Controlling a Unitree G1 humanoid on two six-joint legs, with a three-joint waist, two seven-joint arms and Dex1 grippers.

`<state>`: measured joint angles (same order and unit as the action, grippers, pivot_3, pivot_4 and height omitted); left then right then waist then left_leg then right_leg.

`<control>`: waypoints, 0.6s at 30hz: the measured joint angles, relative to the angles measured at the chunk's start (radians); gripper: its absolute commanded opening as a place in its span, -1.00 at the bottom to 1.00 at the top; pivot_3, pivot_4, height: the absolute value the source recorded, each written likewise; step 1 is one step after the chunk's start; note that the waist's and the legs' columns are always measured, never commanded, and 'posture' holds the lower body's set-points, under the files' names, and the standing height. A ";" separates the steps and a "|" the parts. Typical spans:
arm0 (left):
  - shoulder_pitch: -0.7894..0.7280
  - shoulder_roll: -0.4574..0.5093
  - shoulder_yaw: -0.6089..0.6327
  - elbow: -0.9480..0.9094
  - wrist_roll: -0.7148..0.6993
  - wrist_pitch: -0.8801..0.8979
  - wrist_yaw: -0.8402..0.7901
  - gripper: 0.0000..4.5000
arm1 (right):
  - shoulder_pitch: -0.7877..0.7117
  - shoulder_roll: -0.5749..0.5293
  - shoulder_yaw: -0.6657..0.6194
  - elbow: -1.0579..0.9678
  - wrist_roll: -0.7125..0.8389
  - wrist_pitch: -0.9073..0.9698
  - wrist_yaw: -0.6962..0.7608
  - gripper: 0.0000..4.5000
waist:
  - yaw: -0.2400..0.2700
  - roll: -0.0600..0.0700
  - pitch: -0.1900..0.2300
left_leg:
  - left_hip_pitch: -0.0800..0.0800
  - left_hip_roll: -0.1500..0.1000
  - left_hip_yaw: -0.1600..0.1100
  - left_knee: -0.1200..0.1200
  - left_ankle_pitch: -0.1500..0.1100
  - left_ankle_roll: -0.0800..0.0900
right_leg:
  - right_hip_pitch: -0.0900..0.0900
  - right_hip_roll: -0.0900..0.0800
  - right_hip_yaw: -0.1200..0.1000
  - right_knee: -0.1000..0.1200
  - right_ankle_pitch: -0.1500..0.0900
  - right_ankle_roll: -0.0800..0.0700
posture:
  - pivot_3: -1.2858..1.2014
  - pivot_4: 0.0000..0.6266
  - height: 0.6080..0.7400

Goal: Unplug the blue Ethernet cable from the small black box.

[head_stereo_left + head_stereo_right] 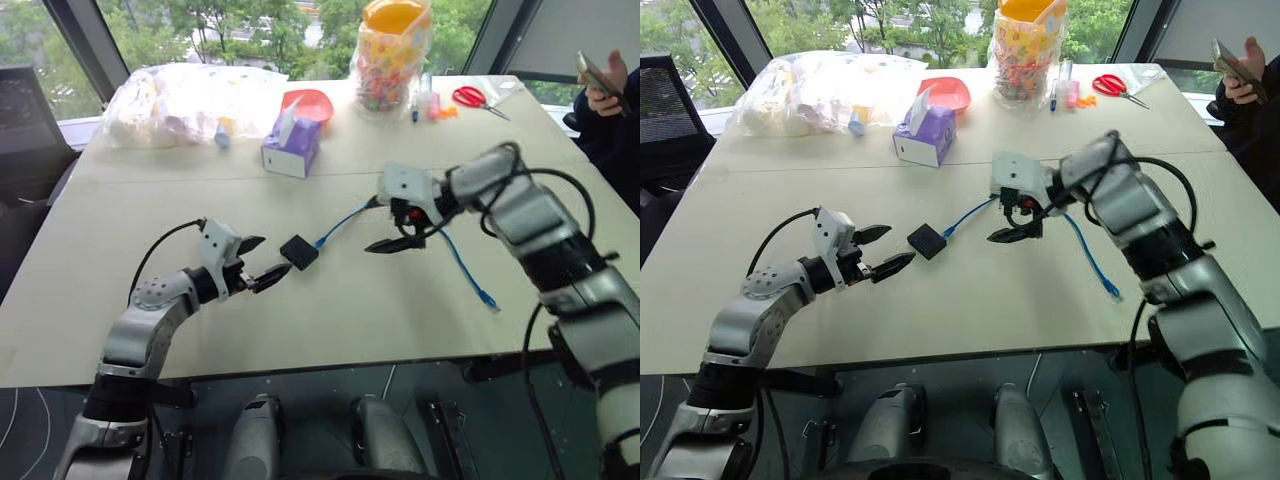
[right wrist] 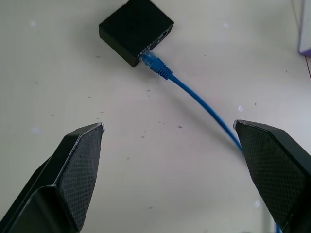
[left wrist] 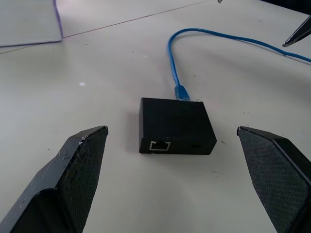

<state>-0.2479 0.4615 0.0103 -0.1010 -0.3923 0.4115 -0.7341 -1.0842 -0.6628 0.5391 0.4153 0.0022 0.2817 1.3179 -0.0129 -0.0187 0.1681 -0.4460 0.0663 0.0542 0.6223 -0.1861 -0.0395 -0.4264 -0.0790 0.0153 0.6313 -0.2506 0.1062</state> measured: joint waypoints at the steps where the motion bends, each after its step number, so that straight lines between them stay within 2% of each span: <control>1: 0.003 -0.001 0.005 0.000 0.001 -0.002 0.007 0.97 | -0.028 0.033 0.019 0.073 -0.030 -0.048 0.015 1.00 | 0.000 0.000 0.000 | 0.000 0.000 0.001 0.000 0.000 0.000 | 0.000 0.000 0.000 0.000 0.000 0.000 | 0.03 -0.52 0.92; 6: 0.043 -0.022 0.005 -0.024 0.012 -0.012 0.040 0.97 | -0.193 0.222 0.102 0.452 -0.178 -0.267 0.037 1.00 | -0.007 0.000 0.000 | -0.001 0.000 0.001 0.000 0.000 0.000 | -0.001 0.000 0.000 0.001 0.000 0.001 | 0.03 -0.52 0.92; 9: 0.068 -0.024 0.018 -0.046 0.013 -0.012 0.064 0.97 | -0.245 0.290 0.106 0.611 -0.238 -0.371 0.007 1.00 | -0.003 0.001 0.000 | 0.000 0.000 0.001 -0.001 0.000 0.000 | -0.001 0.000 0.000 0.001 0.000 0.000 | 0.03 -0.52 0.92; 13: 0.113 -0.023 0.037 -0.083 0.013 -0.013 0.092 0.97 | -0.287 0.357 0.104 0.758 -0.302 -0.453 -0.042 1.00 | -0.005 0.001 0.000 | 0.000 0.000 0.001 -0.001 0.000 0.000 | -0.001 0.000 0.000 0.001 0.000 0.000 | 0.03 -0.52 0.92; 18: 0.141 -0.030 0.047 -0.119 0.013 -0.012 0.129 0.97 | -0.305 0.411 0.101 0.848 -0.360 -0.499 -0.084 1.00 | -0.005 0.001 0.000 | 0.000 0.000 0.001 -0.001 0.000 0.000 | -0.001 0.000 0.000 0.001 0.000 0.000 | 0.03 -0.52 0.92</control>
<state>-0.1070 0.4316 0.0568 -0.2204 -0.3792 0.3990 -0.6050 -1.3889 -0.2513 0.6403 1.2636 -0.3580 -0.2171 1.2335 -0.0183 -0.0180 0.1686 -0.4460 0.0663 0.0551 0.6213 -0.1862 -0.0399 -0.4269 -0.0793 0.0153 0.6328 -0.2503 0.1065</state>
